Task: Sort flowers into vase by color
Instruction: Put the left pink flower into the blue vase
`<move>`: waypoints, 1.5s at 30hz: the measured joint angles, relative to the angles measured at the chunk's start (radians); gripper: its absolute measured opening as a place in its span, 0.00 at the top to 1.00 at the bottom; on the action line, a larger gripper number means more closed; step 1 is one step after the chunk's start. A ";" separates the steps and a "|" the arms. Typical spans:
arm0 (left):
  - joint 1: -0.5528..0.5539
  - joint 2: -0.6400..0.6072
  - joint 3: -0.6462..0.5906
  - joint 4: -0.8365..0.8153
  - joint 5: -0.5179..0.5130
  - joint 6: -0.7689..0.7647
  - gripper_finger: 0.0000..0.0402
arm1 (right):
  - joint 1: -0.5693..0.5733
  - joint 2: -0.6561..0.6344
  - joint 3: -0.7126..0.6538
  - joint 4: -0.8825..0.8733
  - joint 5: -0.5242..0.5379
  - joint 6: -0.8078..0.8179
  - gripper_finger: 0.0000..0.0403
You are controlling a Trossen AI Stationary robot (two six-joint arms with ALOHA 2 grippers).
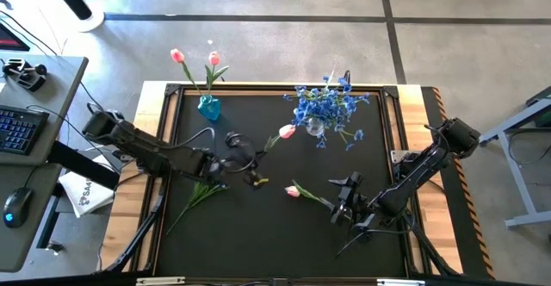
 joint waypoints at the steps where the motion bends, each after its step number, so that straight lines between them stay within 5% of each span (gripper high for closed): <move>1: -0.018 -0.010 0.000 0.010 -0.040 0.028 1.00 | 0.000 0.000 0.000 0.000 0.000 0.000 0.24; 6: -0.071 -0.071 0.000 -0.019 -0.163 0.084 1.00 | 0.000 0.000 0.000 0.004 -0.002 0.000 0.24; 11: -0.080 -0.167 -0.101 0.064 -0.179 0.186 1.00 | 0.000 0.000 0.000 0.004 -0.004 -0.001 0.24; 14: -0.064 -0.242 -0.236 0.277 -0.084 0.262 1.00 | 0.001 0.000 0.000 0.005 -0.004 -0.001 0.24; 19: 0.007 -0.359 -0.464 0.774 0.228 0.495 1.00 | 0.000 0.000 0.000 0.005 0.012 -0.003 0.24; 22: 0.049 -0.395 -0.533 0.935 0.272 0.623 1.00 | 0.000 0.000 0.000 0.005 0.013 -0.001 0.24; 27: 0.098 -0.437 -0.538 0.952 0.209 0.825 0.98 | 0.000 0.000 0.000 0.016 0.012 0.000 0.24; 35: 0.170 -0.548 -0.539 0.975 -0.110 1.072 1.00 | 0.000 0.000 0.000 0.024 0.000 -0.001 0.24; 41: 0.340 -0.657 -0.634 0.982 0.100 1.091 1.00 | 0.000 0.000 0.000 0.024 -0.002 -0.002 0.24; 45: 0.473 -0.713 -0.719 1.137 0.230 1.028 1.00 | 0.000 0.000 0.000 0.023 -0.002 -0.003 0.24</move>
